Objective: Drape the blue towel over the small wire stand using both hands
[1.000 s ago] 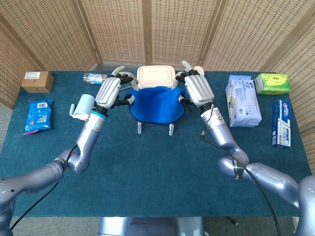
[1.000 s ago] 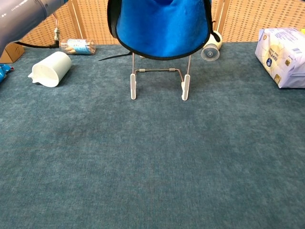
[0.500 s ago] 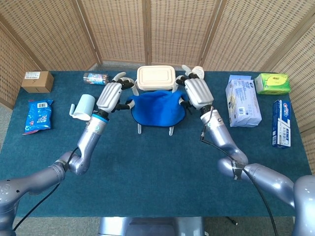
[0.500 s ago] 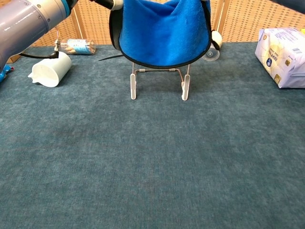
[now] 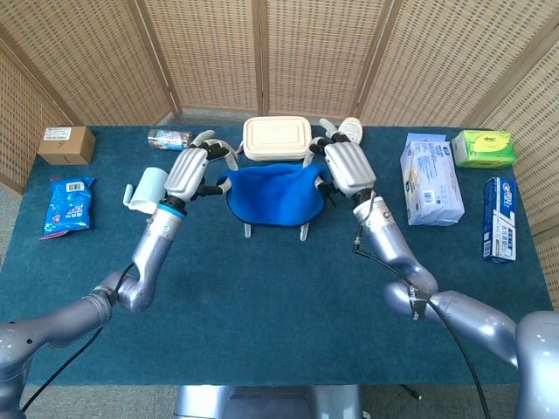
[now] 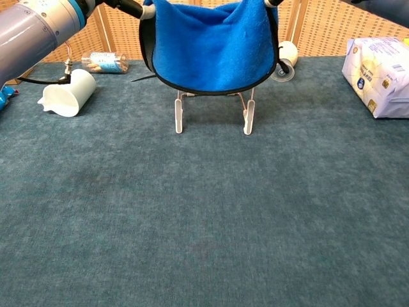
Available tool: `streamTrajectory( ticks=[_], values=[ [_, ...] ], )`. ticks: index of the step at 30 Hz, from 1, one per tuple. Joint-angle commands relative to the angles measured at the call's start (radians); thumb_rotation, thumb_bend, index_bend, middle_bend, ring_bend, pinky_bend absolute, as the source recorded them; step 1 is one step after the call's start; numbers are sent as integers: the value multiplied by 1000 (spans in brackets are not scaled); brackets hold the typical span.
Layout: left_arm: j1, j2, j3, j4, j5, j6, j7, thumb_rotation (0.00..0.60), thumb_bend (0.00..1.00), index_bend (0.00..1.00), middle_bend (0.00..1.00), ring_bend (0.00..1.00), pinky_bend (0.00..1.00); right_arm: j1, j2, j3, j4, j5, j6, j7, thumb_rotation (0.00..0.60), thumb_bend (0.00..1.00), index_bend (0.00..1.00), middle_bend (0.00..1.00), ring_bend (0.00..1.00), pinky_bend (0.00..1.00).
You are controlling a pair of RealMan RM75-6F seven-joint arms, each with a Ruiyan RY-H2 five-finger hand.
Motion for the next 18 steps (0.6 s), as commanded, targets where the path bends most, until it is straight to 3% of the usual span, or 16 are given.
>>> streamTrajectory(
  ticks=[1, 18],
  values=[
    [5, 2, 3, -2, 0, 1, -1, 600, 496, 815, 437, 306, 105, 0, -2, -3, 0, -3, -1, -2, 600, 442, 997, 397, 27, 204],
    [35, 12, 16, -23, -2, 4, -5, 600, 496, 815, 437, 305, 102, -11, -28, -20, 18, -10, 6, -3, 600, 443, 997, 397, 27, 204]
  ],
)
